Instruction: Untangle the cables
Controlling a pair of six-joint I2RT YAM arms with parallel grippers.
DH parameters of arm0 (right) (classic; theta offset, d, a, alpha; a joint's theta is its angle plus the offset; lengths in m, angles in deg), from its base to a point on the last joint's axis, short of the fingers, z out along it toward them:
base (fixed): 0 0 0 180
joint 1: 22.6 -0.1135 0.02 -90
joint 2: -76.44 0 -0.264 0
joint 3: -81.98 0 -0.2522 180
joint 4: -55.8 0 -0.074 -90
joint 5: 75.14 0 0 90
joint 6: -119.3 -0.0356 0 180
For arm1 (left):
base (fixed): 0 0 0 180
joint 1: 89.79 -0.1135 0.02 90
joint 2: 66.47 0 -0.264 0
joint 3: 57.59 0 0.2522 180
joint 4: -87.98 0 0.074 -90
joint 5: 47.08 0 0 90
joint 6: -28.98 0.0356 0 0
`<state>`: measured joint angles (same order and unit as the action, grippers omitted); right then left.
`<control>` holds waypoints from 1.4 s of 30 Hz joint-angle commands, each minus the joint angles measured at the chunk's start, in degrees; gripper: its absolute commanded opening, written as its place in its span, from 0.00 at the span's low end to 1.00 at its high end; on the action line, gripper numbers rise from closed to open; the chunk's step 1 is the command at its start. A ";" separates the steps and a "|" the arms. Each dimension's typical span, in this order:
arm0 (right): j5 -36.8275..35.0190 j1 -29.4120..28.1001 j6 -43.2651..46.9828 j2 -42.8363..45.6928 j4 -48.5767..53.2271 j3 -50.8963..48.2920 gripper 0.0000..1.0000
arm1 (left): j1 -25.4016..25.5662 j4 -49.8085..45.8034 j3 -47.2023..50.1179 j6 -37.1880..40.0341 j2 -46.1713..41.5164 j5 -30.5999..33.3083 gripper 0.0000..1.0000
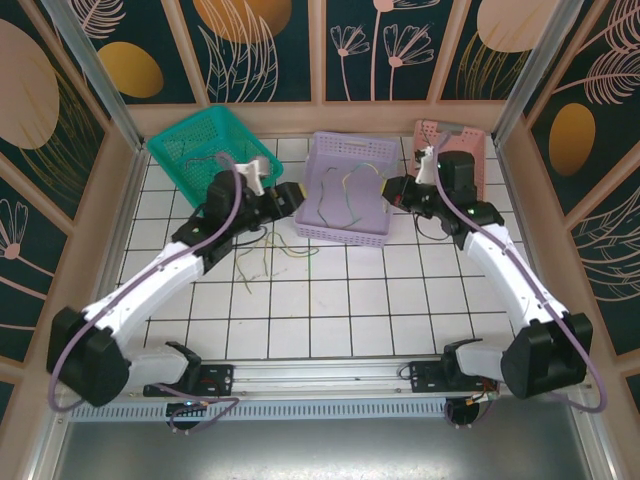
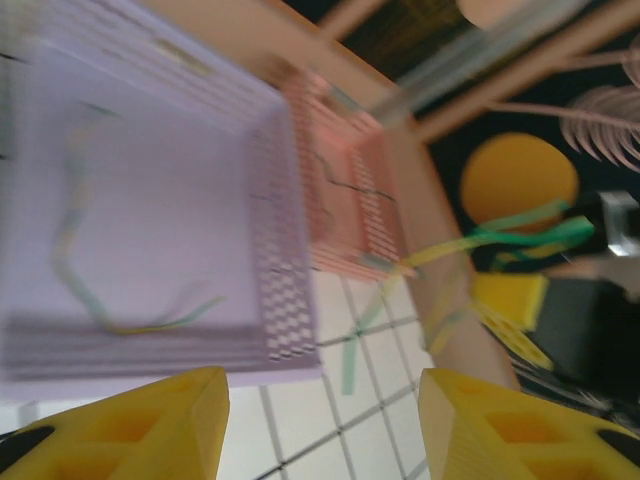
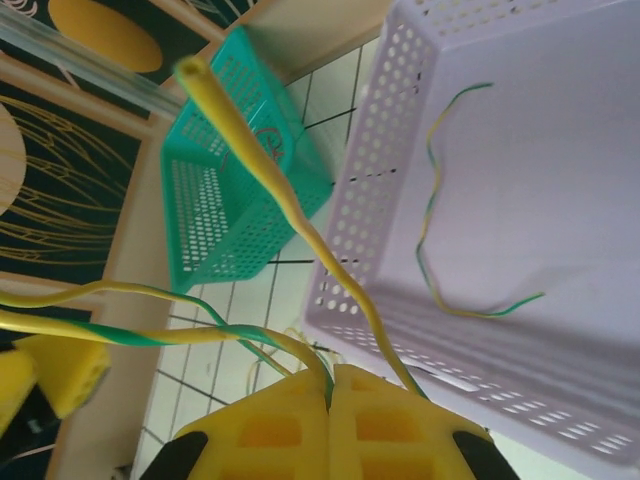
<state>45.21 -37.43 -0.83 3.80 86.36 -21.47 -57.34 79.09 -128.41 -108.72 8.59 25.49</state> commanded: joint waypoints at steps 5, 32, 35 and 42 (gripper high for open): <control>6.91 -0.81 -6.72 -3.83 5.56 5.81 0.00 | 2.77 12.86 -2.84 4.07 6.70 -9.05 0.55; 13.74 -0.42 -13.05 -7.46 6.53 9.33 0.00 | 4.29 5.93 -7.58 13.26 14.13 -6.54 0.00; 13.28 -0.37 -13.84 -7.35 3.16 8.73 0.00 | 4.38 7.88 -5.47 13.22 12.44 -9.16 0.00; 15.30 0.50 -15.53 -6.74 -1.78 7.57 0.31 | 4.39 8.90 -2.27 14.40 9.60 -12.69 0.00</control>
<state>58.93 -37.49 -15.28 -3.37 88.09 -13.65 -53.34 85.97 -131.38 -95.68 19.94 15.29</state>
